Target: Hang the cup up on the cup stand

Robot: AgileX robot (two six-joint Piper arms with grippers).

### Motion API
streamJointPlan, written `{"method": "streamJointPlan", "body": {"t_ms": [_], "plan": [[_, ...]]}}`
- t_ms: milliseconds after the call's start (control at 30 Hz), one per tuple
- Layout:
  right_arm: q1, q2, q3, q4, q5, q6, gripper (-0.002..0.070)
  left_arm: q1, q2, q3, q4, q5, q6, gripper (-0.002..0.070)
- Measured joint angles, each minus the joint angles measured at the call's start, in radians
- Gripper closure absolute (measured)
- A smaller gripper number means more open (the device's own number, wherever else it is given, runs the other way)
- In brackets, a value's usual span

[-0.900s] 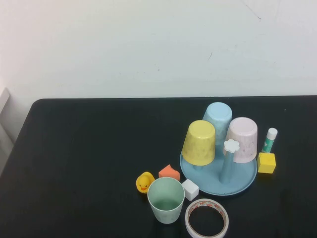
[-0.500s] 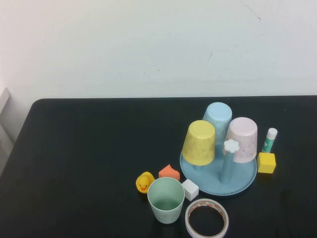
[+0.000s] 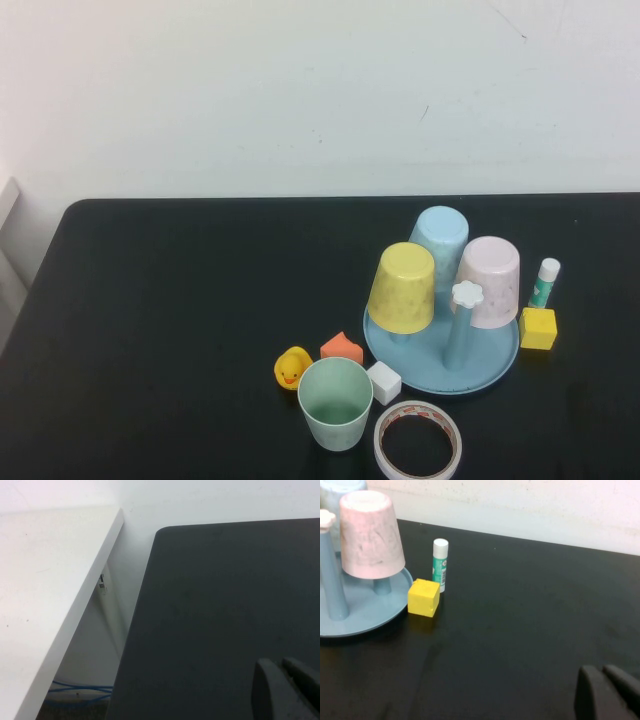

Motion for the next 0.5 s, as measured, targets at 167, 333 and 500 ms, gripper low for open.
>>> {"method": "streamJointPlan", "body": {"t_ms": [167, 333, 500], "plan": [[0.0, 0.0, 0.0, 0.0, 0.0, 0.0, 0.0678, 0.0, 0.0, 0.0, 0.0, 0.0, 0.0, 0.0676], [0.0, 0.0, 0.0, 0.006, 0.0, 0.0, 0.0678, 0.0, 0.0, 0.0, 0.0, 0.0, 0.0, 0.0676], [0.0, 0.0, 0.0, 0.028, 0.0, 0.0, 0.0678, 0.0, 0.0, 0.0, 0.0, 0.0, 0.0, 0.0676]]}}
